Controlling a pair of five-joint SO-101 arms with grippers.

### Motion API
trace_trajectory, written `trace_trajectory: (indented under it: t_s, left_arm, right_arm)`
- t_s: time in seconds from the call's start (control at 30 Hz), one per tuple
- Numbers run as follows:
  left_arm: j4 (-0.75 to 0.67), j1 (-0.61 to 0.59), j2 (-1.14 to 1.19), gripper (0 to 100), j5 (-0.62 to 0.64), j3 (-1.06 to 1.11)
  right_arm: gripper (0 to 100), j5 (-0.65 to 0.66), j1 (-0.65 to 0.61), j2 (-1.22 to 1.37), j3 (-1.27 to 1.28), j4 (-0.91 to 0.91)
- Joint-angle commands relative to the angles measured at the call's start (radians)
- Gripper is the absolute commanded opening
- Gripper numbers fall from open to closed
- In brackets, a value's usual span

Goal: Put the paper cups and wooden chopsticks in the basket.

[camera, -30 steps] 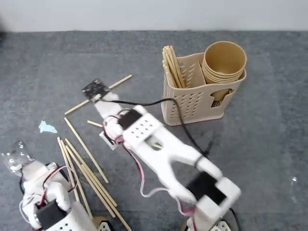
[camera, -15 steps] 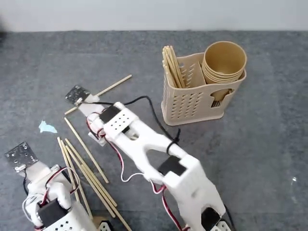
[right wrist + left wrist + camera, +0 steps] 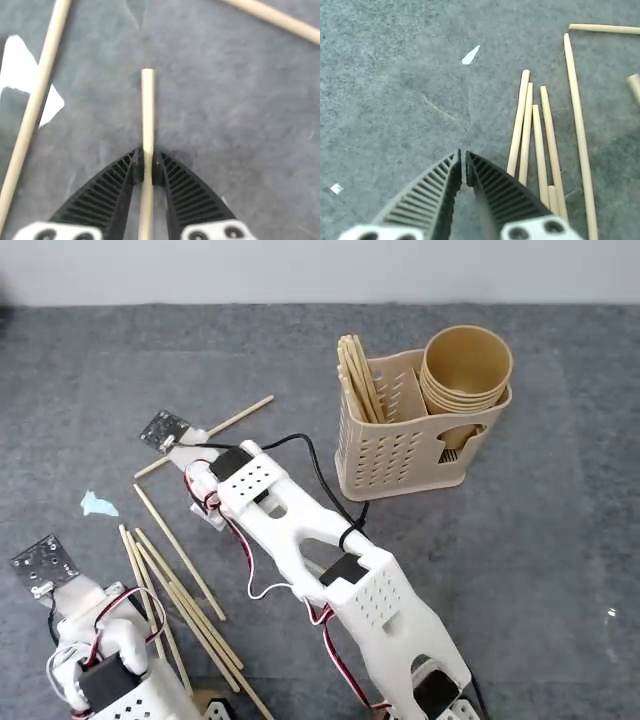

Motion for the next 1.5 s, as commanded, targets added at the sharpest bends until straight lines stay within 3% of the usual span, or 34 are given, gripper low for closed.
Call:
trace_trajectory:
  t_s: [0.0, 0.17, 0.47, 0.63, 0.87, 1.07, 1.47]
  left_arm:
    - [-0.021, -0.006, -0.011, 1, -0.005, -0.005]
    - [-0.021, -0.006, -0.011, 1, -0.005, -0.005]
    - [-0.021, -0.006, -0.011, 1, -0.005, -0.005]
    - [-0.021, -0.006, -0.011, 1, -0.005, -0.005]
    - [-0.021, -0.006, -0.011, 1, -0.005, -0.005]
    - [-0.021, -0.006, -0.011, 1, -0.005, -0.005]
    - [-0.021, -0.006, -0.011, 1, -0.005, -0.005]
  right_arm:
    - [0.7, 0.012, 0.021, -0.005, -0.084, 0.094]
    - [0.8, 0.012, 0.031, -0.007, -0.267, 0.274]
    - [0.8, 0.015, 0.028, -0.004, -0.89, 0.648]
    - [0.8, 0.015, 0.062, -0.033, -1.063, 0.656]
    - [0.8, 0.015, 0.088, -0.228, -1.042, 0.657]
    - [0.8, 0.015, 0.111, -0.513, -0.852, 0.653]
    - [0.8, 0.011, 0.314, -0.846, -0.786, 0.648]
